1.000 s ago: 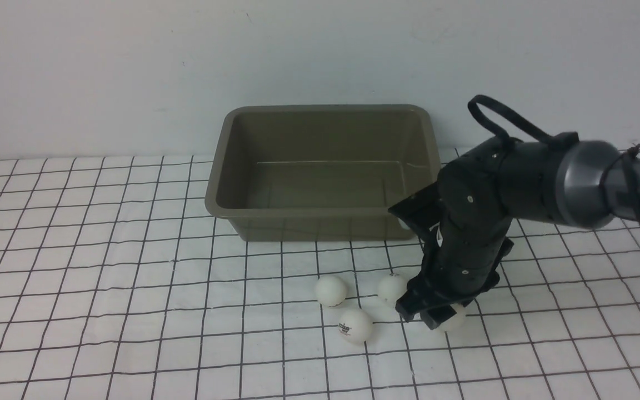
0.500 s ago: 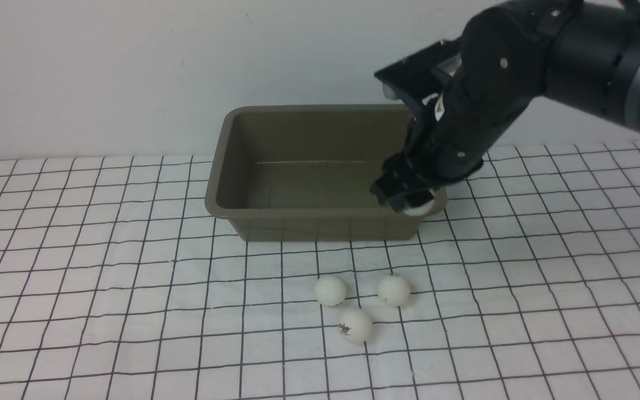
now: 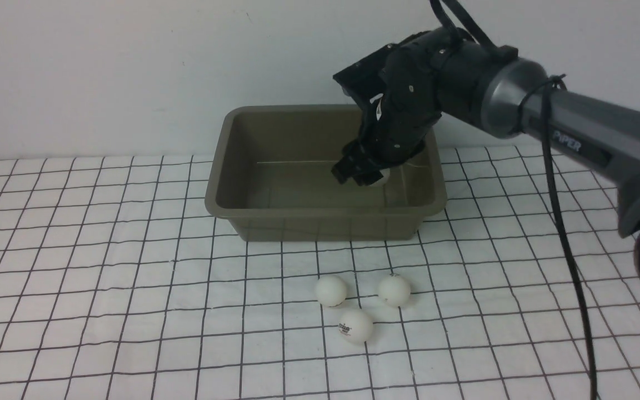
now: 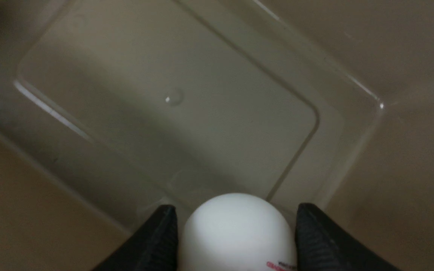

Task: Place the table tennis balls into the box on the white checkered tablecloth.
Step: 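Release the ping pong ball into the bin and lift the gripper away, then reach for and grasp a ping pong ball on the table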

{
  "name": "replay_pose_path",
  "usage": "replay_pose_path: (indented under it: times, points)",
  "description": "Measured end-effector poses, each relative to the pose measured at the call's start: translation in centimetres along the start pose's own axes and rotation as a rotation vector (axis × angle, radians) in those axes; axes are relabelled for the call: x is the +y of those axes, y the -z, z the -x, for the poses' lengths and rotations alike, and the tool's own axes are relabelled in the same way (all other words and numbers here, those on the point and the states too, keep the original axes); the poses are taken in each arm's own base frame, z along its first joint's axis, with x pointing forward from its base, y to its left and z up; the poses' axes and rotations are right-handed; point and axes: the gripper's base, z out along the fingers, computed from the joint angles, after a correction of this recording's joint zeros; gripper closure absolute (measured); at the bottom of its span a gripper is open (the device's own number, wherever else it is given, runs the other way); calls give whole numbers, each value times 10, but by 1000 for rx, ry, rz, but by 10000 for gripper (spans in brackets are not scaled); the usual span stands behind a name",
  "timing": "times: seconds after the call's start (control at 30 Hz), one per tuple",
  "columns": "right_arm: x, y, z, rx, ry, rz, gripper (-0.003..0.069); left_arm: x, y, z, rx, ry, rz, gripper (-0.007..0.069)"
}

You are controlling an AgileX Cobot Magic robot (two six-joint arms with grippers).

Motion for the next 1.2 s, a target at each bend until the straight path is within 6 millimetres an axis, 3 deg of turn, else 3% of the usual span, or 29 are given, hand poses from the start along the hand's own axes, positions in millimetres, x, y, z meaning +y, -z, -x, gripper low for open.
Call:
replay_pose_path:
  times: [0.17, 0.3, 0.53, 0.7, 0.77, 0.97, 1.1, 1.2]
  points:
    - [-6, -12, 3, 11, -33, -9, 190, 0, 0, 0, 0, 0, 0, 629]
    - [-10, -1, 6, 50, -34, -27, 132, 0, 0, 0, 0, 0, 0, 629]
    - [-22, 80, 27, -20, -76, -32, 120, 0, 0, 0, 0, 0, 0, 629]
    - [-23, 115, 25, -61, -93, -9, 120, 0, 0, 0, 0, 0, 0, 629]
    - [-22, 129, 15, -46, -95, 2, 120, 0, 0, 0, 0, 0, 0, 629]
    - [-9, 140, -31, 78, -113, 81, 120, 0, 0, 0, 0, 0, 0, 629]
    - [5, 126, -66, 156, -119, 152, 120, 0, 0, 0, 0, 0, 0, 629]
    - [13, 97, -91, 187, -133, 169, 120, 0, 0, 0, 0, 0, 0, 629]
